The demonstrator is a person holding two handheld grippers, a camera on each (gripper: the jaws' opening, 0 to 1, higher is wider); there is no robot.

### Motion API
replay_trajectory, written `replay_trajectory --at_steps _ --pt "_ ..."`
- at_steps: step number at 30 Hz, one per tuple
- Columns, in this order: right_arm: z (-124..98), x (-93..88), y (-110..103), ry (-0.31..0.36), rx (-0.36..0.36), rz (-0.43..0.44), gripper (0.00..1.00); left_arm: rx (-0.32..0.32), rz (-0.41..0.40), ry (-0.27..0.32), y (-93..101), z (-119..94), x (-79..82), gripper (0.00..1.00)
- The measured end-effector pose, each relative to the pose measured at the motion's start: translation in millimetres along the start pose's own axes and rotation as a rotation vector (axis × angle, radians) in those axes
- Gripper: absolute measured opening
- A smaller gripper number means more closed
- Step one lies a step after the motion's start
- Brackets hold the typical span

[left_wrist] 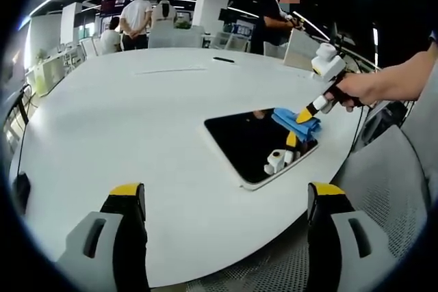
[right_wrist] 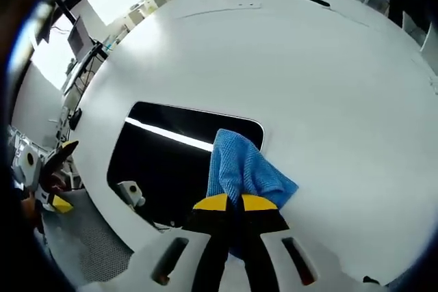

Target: Wipe the mirror surface with the cleaning cloth until all visible marks leave the cleaned area.

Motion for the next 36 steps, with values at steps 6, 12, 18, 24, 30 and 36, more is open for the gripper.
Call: replay_trajectory --at_steps 6,12,18,24,30,36 --pt "-2.9 -10.5 -6.1 -0.001 -0.002 -0.018 0.0 0.003 0.001 0.003 -0.6 0.0 0.0 0.98" --pt "-7.0 -22.4 -8.2 0.004 -0.012 -0.011 0.0 0.004 0.001 0.004 -0.8 -0.3 0.1 0.98" --pt "-10.4 -33.0 -10.5 0.004 -0.016 -0.018 0.0 0.002 0.002 0.006 -0.8 -0.4 0.2 0.98" --pt "-12.9 -39.5 -12.2 -0.002 -0.017 -0.019 0.0 -0.002 0.006 0.003 -0.4 0.0 -0.2 0.98" --pt "-16.7 -49.7 -14.7 -0.015 -0.018 -0.023 0.0 -0.002 0.006 0.002 -0.2 -0.1 -0.3 0.98" --pt "-18.2 -53.9 -15.3 -0.021 -0.015 -0.017 0.0 -0.002 0.005 0.003 -0.3 -0.2 -0.3 0.98"
Point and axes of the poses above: the point that each gripper's makers call its tool centre point, and the gripper's own axes: z roughly forward along the fingers, y roughly to its right, x roughly out of its top, the point moved 7 cm from there along -z, roughly backward along the fingers, and after that the axes turned 4 degrees about z, right-handed, at the moved point
